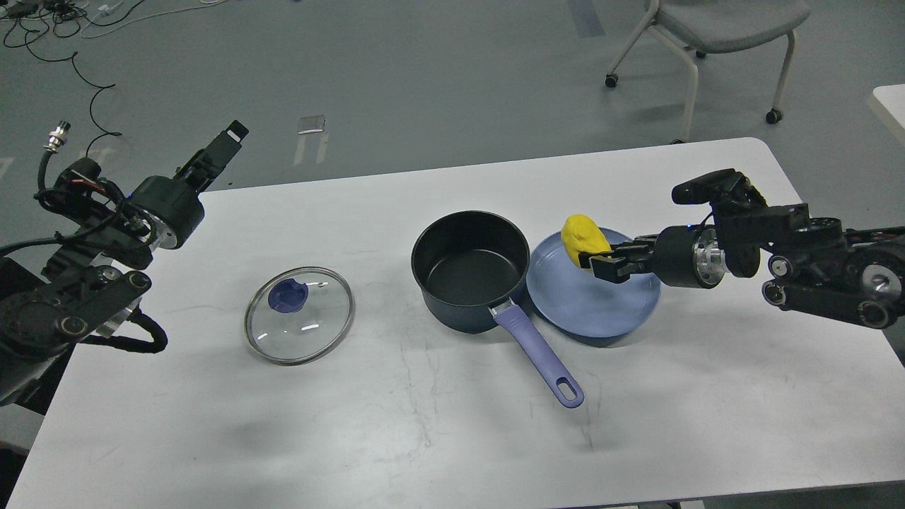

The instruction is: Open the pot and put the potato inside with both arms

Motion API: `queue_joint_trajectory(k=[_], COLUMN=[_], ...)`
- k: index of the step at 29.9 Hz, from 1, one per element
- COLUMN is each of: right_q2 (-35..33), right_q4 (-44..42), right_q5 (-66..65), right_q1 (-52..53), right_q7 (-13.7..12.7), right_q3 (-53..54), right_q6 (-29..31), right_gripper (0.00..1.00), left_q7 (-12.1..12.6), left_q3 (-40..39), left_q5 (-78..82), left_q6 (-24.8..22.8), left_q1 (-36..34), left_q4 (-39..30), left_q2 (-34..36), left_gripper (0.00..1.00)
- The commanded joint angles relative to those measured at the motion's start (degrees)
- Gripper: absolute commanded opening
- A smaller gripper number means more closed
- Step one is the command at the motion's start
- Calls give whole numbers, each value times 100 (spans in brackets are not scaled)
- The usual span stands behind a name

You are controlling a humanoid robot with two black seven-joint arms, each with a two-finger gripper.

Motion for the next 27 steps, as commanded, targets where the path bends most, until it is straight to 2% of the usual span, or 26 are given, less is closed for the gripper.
queue_joint_trajectory(k=[1, 8, 14, 16, 18, 20, 27], right_q2=[7, 561, 1448, 1545, 1554, 1546, 1572], right_q4=[69, 43, -352, -405, -423, -484, -493], right_q5=[16, 51, 77, 95, 235, 306, 578], right_q1=[370, 898, 863, 828, 731, 670, 599], right_q7=[13, 4, 4, -13, -83, -118, -136], right_q3=[8, -71, -326, -388, -388, -335, -274], right_q6=[-68, 11, 2, 2, -7, -33, -86], right_gripper=[34, 34, 34, 43, 94, 100, 100], left_q7=[0, 0, 0, 0, 0, 0, 0], left_q3=[0, 0, -44, -36, -36, -36, -97], left_q5=[0, 0, -9, -9, 0, 0, -79], left_q6=[0, 8, 17, 17, 17, 17, 17], left_q1=[-17, -17, -17, -17, -17, -17, -61], left_q4=[0, 8, 26, 26, 35, 61, 61], left_q2=[7, 68, 77, 77, 77, 77, 33], left_gripper=[98, 98, 98, 98, 98, 98, 98])
